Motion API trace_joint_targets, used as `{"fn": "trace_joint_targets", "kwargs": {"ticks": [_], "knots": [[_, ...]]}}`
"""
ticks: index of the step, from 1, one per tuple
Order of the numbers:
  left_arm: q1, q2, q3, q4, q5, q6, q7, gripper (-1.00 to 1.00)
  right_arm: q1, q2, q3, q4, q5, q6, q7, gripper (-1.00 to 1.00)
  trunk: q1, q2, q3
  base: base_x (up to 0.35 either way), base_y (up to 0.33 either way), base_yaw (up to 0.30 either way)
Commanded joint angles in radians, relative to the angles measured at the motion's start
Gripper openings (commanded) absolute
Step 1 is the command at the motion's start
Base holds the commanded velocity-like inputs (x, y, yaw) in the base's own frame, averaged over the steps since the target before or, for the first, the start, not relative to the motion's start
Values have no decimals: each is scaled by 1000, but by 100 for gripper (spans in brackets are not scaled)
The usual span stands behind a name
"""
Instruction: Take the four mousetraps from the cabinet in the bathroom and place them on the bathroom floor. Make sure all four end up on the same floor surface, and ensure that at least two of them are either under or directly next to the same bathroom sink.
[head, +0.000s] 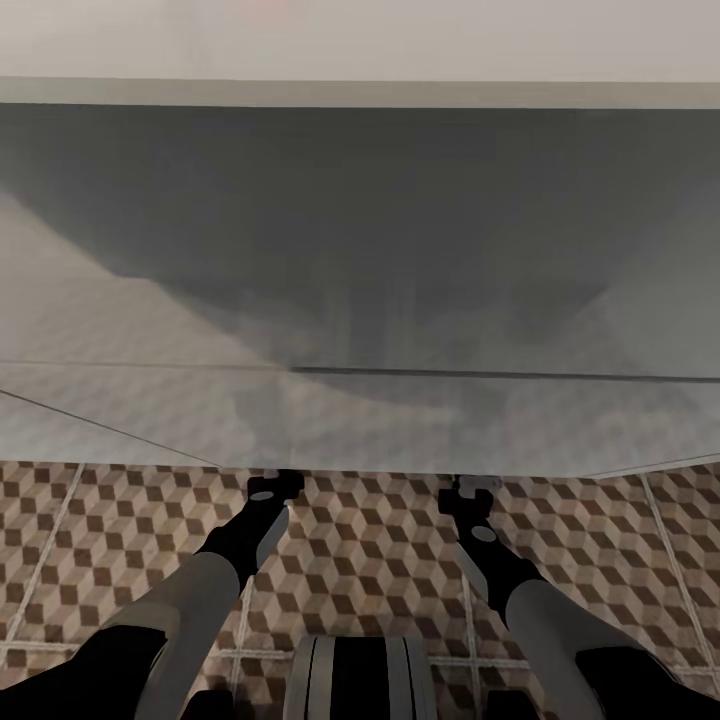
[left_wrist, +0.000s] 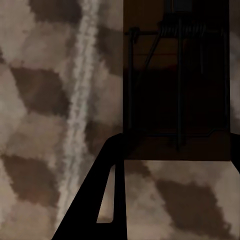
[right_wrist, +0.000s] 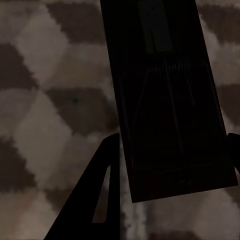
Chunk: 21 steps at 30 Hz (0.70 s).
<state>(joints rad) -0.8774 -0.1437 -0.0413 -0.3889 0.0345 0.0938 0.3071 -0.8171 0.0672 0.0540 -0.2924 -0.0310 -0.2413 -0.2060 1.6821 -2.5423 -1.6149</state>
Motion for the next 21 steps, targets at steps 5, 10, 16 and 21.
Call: {"fn": "trace_joint_targets", "kwargs": {"ticks": [5, 10, 16, 21], "knots": [[0, 1, -5, -1, 2, 7, 7, -100, -1, -1, 6, 2, -6, -4, -5, -100, 0, 0, -1, 0, 0, 0], [0, 0, -5, -1, 2, 7, 7, -100, -1, -3, 6, 6, -9, -4, -5, -100, 0, 0, -1, 0, 0, 0], [0, 0, -5, -1, 2, 7, 7, -100, -1, -2, 5, 10, -10, -3, -6, -100, 0, 0, -1, 0, 0, 0], [0, 0, -5, -1, 2, 7, 7, -100, -1, 0, 4, 12, -11, -3, -5, -100, 0, 0, -1, 0, 0, 0]]}}
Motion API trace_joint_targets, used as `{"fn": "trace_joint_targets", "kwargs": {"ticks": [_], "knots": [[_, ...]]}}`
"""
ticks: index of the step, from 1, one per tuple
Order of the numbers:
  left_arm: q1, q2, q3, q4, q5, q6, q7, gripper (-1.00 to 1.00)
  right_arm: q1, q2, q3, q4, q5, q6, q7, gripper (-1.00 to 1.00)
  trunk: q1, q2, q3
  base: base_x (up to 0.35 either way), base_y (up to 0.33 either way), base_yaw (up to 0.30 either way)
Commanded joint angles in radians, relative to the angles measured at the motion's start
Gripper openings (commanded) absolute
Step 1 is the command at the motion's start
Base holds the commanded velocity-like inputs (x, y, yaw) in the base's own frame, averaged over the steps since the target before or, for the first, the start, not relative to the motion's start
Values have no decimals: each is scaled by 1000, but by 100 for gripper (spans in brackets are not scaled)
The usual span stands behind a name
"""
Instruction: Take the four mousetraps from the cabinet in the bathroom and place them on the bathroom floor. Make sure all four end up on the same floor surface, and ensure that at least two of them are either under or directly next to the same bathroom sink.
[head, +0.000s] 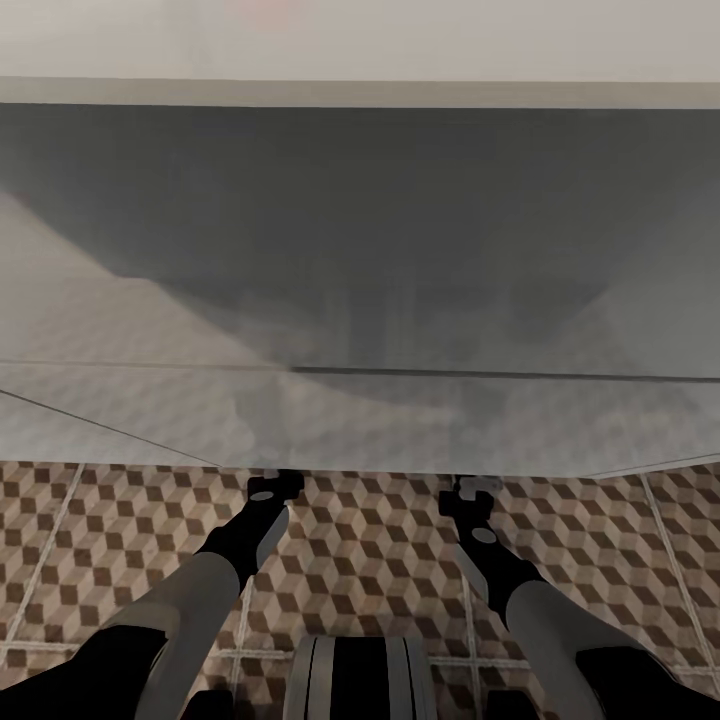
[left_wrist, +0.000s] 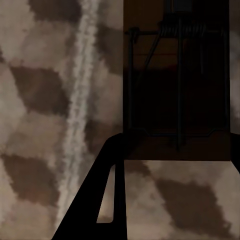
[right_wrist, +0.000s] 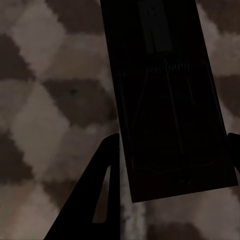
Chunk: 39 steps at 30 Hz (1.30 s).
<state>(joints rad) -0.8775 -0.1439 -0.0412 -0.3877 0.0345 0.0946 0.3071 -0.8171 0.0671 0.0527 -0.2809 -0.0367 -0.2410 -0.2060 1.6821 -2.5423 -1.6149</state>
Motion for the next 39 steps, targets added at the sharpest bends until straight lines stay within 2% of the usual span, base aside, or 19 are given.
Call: {"fn": "trace_joint_targets", "kwargs": {"ticks": [1, 35, 39], "knots": [[0, 1, -5, -2, 2, 7, 7, -100, -1, 0, 6, 1, -5, -3, -5, -100, 0, 0, -1, 0, 0, 0], [0, 4, -5, 1, 2, 5, 7, -100, -1, 2, 6, 32, -5, 15, -3, -100, 0, 0, -1, 0, 0, 0], [0, 5, -5, 1, 2, 6, 7, -100, -1, 2, 6, 32, -5, 16, -3, -100, 2, -1, -16, 0, 0, 0]]}}
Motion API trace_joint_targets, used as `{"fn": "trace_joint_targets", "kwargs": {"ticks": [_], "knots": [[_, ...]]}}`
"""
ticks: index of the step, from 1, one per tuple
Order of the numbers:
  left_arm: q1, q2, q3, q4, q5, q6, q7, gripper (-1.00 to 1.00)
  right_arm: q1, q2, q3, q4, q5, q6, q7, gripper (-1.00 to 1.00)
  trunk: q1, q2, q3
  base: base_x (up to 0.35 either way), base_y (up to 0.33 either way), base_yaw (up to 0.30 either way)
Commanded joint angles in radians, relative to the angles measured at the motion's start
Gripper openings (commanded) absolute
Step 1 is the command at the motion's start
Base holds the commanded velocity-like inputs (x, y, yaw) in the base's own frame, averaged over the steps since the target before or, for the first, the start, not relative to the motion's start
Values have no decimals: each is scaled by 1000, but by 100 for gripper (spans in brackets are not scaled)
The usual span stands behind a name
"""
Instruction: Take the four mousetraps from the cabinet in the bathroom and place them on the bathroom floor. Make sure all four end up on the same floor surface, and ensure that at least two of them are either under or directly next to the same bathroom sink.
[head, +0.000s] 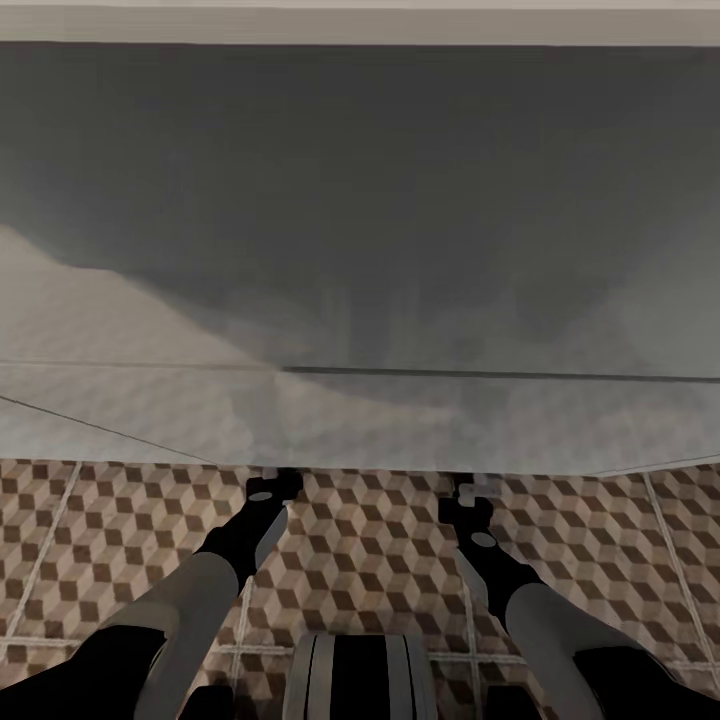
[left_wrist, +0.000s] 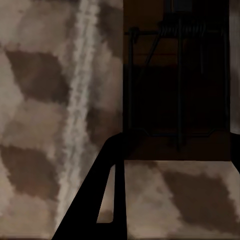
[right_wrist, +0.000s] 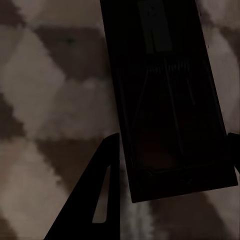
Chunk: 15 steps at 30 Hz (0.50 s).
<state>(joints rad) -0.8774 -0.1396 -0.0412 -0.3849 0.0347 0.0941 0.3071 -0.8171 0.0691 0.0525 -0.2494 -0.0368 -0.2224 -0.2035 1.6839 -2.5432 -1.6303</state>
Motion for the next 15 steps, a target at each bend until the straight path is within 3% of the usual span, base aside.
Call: {"fn": "trace_joint_targets", "kwargs": {"ticks": [1, 4, 15], "knots": [[0, 1, -5, -2, 2, 7, 7, -100, -1, 0, 6, 1, -5, -3, -5, -100, 0, 0, -4, 0, 0, 0], [0, 1, -5, -3, 2, 6, 7, -100, -1, 0, 6, 1, -4, -4, -5, -100, 2, -1, -16, 0, 0, 0], [0, 0, -5, -3, 2, 6, 7, -100, -1, 0, 6, -1, -2, -5, -5, -100, 2, -1, -16, 0, 0, 0]]}}
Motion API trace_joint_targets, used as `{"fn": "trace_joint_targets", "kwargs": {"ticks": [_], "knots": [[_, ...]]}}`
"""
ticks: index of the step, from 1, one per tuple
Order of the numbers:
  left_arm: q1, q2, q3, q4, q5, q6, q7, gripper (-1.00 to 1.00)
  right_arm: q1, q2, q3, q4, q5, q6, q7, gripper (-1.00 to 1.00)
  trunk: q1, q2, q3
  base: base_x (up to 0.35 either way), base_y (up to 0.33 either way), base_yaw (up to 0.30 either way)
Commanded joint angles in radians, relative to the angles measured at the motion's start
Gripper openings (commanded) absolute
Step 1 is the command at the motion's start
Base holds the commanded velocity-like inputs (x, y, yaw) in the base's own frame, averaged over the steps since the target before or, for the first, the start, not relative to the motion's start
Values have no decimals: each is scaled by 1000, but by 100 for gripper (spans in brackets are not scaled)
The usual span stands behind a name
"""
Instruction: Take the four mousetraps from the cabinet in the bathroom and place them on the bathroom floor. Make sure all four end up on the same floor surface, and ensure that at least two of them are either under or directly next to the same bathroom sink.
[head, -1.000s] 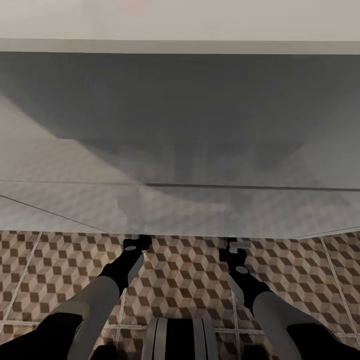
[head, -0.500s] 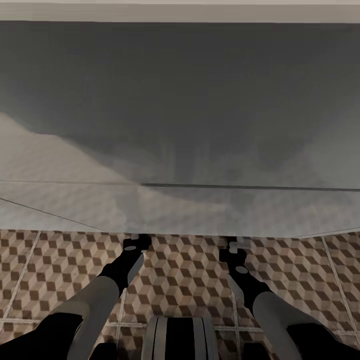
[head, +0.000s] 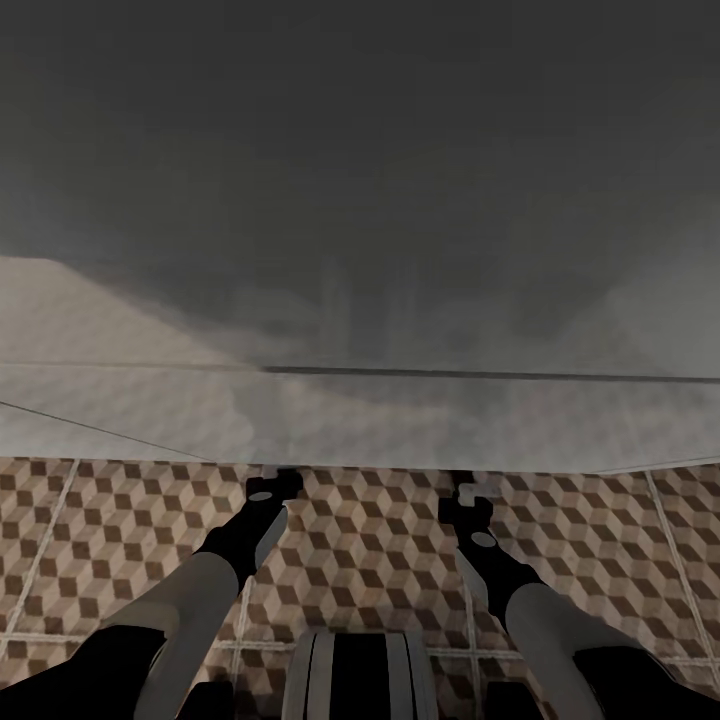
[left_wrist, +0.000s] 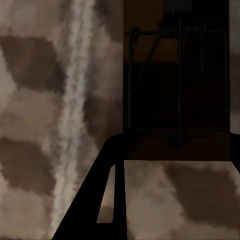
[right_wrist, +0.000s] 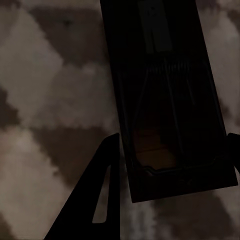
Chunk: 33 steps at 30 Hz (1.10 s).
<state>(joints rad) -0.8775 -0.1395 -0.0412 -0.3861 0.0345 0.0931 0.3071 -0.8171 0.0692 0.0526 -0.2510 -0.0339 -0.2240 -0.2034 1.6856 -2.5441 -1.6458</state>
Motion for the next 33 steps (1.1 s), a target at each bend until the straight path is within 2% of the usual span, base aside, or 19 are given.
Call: {"fn": "trace_joint_targets", "kwargs": {"ticks": [1, 33], "knots": [[0, 0, -5, -2, 2, 7, 7, -100, 0, 0, 6, 0, -5, -3, -5, -100, 0, 0, -1, 0, 0, 0], [0, 1, -6, -2, 2, 7, 7, -100, -15, -1, 7, -17, -5, -20, -5, -100, 0, 0, -1, 0, 0, 0]]}}
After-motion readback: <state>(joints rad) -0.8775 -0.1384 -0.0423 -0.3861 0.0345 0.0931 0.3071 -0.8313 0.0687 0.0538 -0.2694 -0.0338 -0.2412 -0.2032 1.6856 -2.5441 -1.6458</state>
